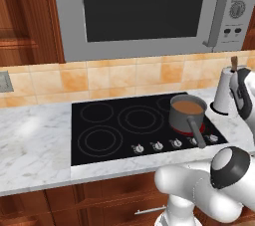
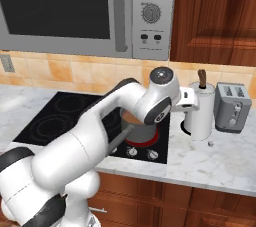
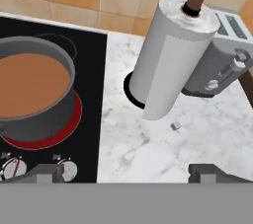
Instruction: Pick up the sugar cube(s) and place them in the saucepan with hot chocolate.
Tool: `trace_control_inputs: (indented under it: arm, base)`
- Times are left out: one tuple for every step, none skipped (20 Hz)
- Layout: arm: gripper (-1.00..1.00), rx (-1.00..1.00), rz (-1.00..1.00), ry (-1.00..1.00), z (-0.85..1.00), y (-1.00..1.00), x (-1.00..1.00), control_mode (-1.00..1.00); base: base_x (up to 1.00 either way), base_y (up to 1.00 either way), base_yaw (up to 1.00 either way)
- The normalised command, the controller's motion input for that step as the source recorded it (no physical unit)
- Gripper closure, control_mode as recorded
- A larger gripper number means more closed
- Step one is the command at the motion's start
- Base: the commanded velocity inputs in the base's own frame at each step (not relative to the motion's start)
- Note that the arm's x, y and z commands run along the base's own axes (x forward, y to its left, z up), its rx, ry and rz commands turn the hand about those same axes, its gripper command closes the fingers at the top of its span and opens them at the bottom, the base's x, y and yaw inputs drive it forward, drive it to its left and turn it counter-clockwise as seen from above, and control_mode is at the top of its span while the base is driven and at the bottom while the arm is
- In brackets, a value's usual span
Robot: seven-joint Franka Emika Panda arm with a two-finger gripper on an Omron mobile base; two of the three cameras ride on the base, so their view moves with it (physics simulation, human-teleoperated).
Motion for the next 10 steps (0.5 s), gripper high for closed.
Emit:
trace_control_inputs:
  arm:
    - [-1.0,-0.02,0.0,0.0,0.0,0.0,0.0,-1.0]
    - [-1.0,0.0,0.0,0.0,-0.01,0.0,0.0,-1.0]
    - [-1.0,0.0,0.03,0.0,-0.04,0.0,-0.02,-1.0]
    - [-1.0,0.0,0.03,0.0,-0.04,-0.06,0.0,-1.0]
    - [-1.0,0.0,0.03,0.0,-0.08,-0.12,0.0,-1.0]
    - [-1.0,0.0,0.05,0.0,-0.1,-0.19,0.0,-1.0]
    - [-1.0,0.0,0.06,0.0,-0.1,-0.32,0.0,-1.0]
    - [-1.0,0.0,0.07,0.01,-0.05,-0.34,0.0,-1.0]
    - [-1.0,0.0,0.07,0.02,-0.04,-0.36,0.0,-1.0]
    - [-1.0,0.0,0.07,0.05,-0.04,-0.36,0.0,-1.0]
  base:
    - [0.0,0.0,0.0]
    - [0.0,0.0,0.0]
    - [0.0,0.0,0.0]
    - [0.0,0.0,0.0]
    - [0.0,0.0,0.0]
    - [0.0,0.0,0.0]
    - [0.0,0.0,0.0]
    - [0.0,0.0,0.0]
    - [0.0,0.0,0.0]
    - [0.0,0.0,0.0]
